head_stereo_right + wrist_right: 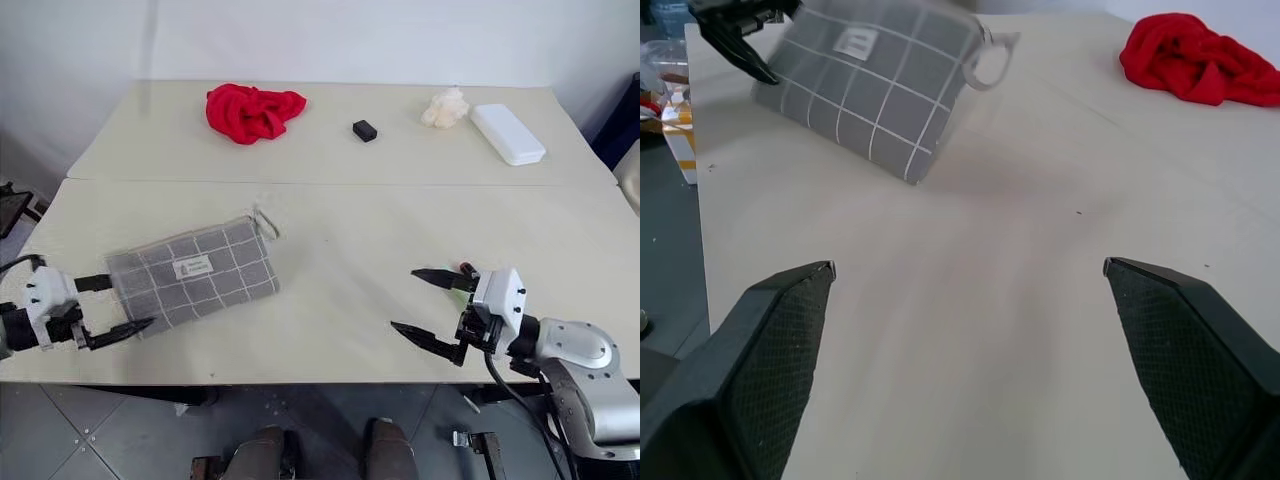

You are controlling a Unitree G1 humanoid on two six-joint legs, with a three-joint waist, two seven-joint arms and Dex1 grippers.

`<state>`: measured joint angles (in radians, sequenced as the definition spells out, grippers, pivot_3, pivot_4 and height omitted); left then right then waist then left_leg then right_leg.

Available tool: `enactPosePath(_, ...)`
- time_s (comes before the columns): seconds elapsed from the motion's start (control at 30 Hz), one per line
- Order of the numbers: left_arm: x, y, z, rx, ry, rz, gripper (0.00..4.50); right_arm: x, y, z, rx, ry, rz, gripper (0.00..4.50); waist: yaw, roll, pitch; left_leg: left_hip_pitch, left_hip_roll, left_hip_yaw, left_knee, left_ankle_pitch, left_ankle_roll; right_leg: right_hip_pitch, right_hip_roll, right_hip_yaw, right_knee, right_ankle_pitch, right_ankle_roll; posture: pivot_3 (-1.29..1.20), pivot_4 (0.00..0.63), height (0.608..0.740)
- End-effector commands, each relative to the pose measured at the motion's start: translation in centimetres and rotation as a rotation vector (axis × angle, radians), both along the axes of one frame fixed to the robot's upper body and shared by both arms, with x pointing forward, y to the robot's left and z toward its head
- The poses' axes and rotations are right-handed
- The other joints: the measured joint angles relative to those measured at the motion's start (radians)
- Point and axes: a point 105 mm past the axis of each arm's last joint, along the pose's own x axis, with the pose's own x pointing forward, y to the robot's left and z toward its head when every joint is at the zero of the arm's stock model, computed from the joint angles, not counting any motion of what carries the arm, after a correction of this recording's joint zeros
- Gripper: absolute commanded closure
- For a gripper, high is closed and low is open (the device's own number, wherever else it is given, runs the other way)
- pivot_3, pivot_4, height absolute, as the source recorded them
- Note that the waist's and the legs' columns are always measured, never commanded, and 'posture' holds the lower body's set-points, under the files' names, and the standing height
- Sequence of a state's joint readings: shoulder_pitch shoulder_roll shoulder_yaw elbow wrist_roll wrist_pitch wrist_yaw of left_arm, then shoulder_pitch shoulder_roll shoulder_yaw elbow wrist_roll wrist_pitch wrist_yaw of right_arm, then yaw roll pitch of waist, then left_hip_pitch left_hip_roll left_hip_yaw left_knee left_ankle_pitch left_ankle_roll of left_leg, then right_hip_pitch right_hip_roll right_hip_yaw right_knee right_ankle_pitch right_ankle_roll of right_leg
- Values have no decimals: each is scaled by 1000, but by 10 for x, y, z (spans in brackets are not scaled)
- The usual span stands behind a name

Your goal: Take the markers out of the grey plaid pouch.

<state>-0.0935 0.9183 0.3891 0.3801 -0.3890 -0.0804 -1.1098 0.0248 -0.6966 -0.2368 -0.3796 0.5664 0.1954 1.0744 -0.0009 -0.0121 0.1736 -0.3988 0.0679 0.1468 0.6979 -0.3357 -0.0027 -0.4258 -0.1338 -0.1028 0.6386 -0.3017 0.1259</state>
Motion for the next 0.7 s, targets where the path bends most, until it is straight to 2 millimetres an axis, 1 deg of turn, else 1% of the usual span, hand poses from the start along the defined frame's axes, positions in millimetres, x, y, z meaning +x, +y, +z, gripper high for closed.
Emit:
enactPosePath(0.03,6,9,12,-16,-50,65,46,0,0,2,4,-22,-4,0,2,-1,-1,0,0,0,0,0,0,0,0,0,0,0,0,0,150,740)
enactPosePath(0.07,8,19,13,57,-87,103,46,1,-1,2,6,-25,-11,0,2,-1,-1,0,0,0,0,0,0,0,0,0,0,0,0,0,150,740)
enactPosePath(0.13,5,40,16,151,-125,164,46,1,-5,4,0,-31,-21,0,1,-1,-1,0,0,0,0,0,0,0,0,0,-1,0,0,0,150,740)
enactPosePath(0.17,2,43,18,177,-133,152,46,1,-7,5,-5,-36,-25,0,0,-1,-1,0,0,0,0,0,0,0,0,-1,-1,0,0,0,150,740)
enactPosePath(0.23,-7,31,17,128,-88,48,46,1,-10,6,-7,-39,-30,0,-3,-1,-1,0,0,1,0,0,0,0,0,-1,-1,0,0,0,150,740)
enactPosePath(0.3,-17,6,19,25,-31,-93,46,1,-11,7,-22,-47,-15,0,-2,-1,-1,0,0,1,-1,0,0,0,0,-1,-1,0,0,0,150,740)
enactPosePath(0.37,-25,-19,20,-8,2,-211,46,0,-10,9,-31,-62,3,0,-2,-1,-1,0,0,1,-1,0,1,0,0,0,-1,0,0,0,150,740)
enactPosePath(0.43,-29,-41,21,-11,3,-269,46,2,-8,10,-32,-74,8,0,1,-1,-1,0,0,1,0,0,1,0,0,0,0,0,0,0,150,740)
enactPosePath(0.5,-29,-60,23,-29,-36,-300,46,3,-8,9,-38,-78,11,0,3,-1,-1,0,0,0,1,0,0,1,0,0,0,0,0,0,150,740)
enactPosePath(0.57,-28,-69,22,-20,-67,-297,46,3,-8,7,-49,-77,14,0,2,-1,-1,1,0,0,1,0,0,1,0,0,0,0,0,0,150,740)
enactPosePath(0.67,-25,-75,10,19,-43,-257,46,4,-9,3,-59,-82,6,0,0,-1,-1,2,0,1,0,0,0,2,0,0,0,0,0,0,150,740)
enactPosePath(0.7,-22,-75,6,59,-46,-240,46,6,-9,3,-54,-86,-7,0,0,-1,-1,2,0,1,0,0,0,2,0,0,0,0,0,0,150,740)
